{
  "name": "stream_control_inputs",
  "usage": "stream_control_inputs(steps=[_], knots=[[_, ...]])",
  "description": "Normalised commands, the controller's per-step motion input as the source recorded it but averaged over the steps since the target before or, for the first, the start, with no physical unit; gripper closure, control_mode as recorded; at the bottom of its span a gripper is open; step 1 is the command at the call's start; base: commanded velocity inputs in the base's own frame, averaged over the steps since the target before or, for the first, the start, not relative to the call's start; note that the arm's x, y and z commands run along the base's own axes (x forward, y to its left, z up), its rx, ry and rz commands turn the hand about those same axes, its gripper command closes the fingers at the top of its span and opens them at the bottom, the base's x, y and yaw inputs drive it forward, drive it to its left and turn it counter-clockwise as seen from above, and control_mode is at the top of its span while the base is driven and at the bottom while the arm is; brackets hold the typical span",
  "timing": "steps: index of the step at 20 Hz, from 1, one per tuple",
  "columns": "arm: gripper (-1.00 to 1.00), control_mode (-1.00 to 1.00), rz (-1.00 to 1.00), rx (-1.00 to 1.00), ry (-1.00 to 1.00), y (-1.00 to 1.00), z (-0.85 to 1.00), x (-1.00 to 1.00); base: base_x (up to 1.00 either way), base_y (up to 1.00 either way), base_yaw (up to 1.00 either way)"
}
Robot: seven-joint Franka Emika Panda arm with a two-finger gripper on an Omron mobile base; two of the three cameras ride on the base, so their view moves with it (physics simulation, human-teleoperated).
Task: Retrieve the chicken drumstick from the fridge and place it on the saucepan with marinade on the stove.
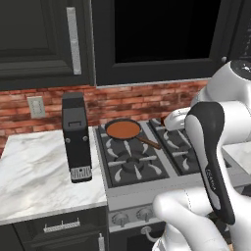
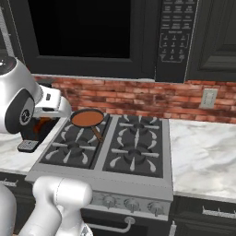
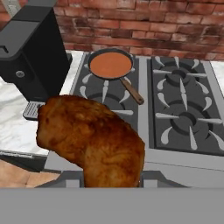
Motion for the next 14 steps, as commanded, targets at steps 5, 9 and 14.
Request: stream_control_inputs(steps=[5, 9, 14], knots=[[1.00, -1.00, 0.00, 0.00, 0.00, 0.00, -0.09, 0.00, 0.04, 0.03, 0.00], [1.00, -1.00, 0.00, 0.00, 0.00, 0.00, -0.40, 0.00, 0.00, 0.00, 0.00], [1.00, -1.00, 0.01, 0.00, 0.00, 0.08, -0.56, 0.02, 0.00, 0.00, 0.00]])
